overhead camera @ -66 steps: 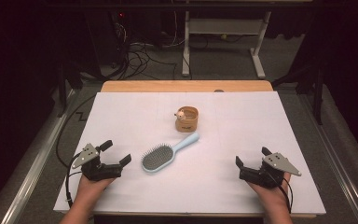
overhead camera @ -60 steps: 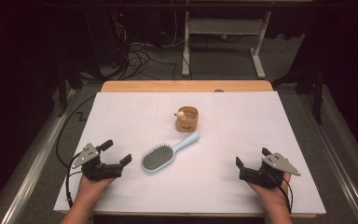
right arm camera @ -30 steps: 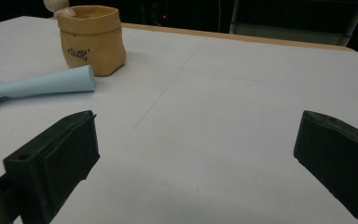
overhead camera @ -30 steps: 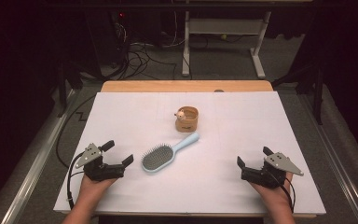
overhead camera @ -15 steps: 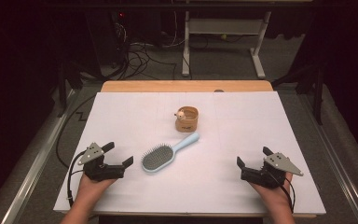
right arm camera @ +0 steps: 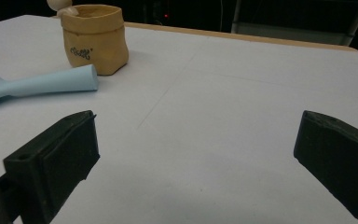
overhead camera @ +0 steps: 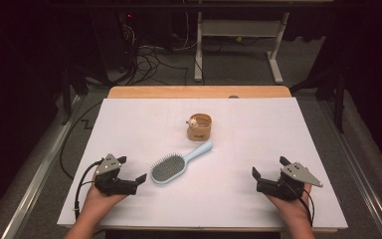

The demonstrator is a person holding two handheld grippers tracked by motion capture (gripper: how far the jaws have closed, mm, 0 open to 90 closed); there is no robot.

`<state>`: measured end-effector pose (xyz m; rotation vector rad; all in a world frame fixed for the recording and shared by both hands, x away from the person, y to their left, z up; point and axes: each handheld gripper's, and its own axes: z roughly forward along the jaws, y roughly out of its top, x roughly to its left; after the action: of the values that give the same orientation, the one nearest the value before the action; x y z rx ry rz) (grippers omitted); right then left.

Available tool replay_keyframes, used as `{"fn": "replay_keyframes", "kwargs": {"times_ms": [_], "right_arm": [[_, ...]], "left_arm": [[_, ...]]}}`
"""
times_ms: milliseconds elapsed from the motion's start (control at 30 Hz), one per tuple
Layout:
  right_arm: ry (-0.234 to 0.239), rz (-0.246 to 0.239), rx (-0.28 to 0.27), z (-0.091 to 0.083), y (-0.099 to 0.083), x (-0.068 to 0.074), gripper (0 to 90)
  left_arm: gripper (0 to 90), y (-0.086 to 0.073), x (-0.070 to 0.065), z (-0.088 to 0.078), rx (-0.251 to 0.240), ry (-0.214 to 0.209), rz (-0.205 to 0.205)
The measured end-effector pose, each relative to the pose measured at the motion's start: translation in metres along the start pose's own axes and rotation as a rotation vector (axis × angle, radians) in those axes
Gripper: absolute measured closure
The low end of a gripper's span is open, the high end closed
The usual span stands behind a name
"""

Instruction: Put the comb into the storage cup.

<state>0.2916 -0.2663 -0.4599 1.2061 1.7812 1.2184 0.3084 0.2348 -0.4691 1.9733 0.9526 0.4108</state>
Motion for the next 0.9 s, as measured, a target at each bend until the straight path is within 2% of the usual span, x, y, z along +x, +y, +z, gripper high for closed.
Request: {"fn": "replay_keyframes", "kwargs": {"times_ms": [233,300,333,400,567,767,800,867,900], "right_arm": [[0.001,-0.004,-0.001,0.000,0.000,0.000,0.4],[0.001,-0.006,-0.001,0.000,0.001,0.000,0.4],[0.000,-0.008,-0.001,0.000,0.001,0.001,0.4],[0.001,-0.011,-0.002,0.000,0.001,0.001,0.4],[0.004,-0.010,0.000,0.000,0.001,0.001,0.4],[0.003,-0.002,0.010,0.000,0.002,0.000,0.4],[0.018,0.017,0.018,0.000,0.005,-0.002,0.4],[0.023,0.022,0.017,0.000,0.005,-0.003,0.4],[0.016,0.004,0.017,-0.001,0.005,-0.004,0.4]], "left_arm": [[0.9,0.000,-0.003,0.002,0.039,0.005,0.029],[0.9,0.000,-0.004,0.004,0.056,0.002,0.032],[0.9,0.001,-0.005,0.005,0.087,-0.002,0.039],[0.8,0.002,-0.007,0.006,0.099,-0.004,0.050],[0.8,0.003,-0.010,0.009,0.125,-0.014,0.056],[0.1,0.008,-0.015,0.008,0.123,-0.002,0.081],[0.0,0.009,-0.017,0.009,0.130,0.001,0.089],[0.0,0.010,-0.017,0.009,0.135,-0.001,0.083],[0.0,0.012,-0.017,0.009,0.152,-0.014,0.069]]}}
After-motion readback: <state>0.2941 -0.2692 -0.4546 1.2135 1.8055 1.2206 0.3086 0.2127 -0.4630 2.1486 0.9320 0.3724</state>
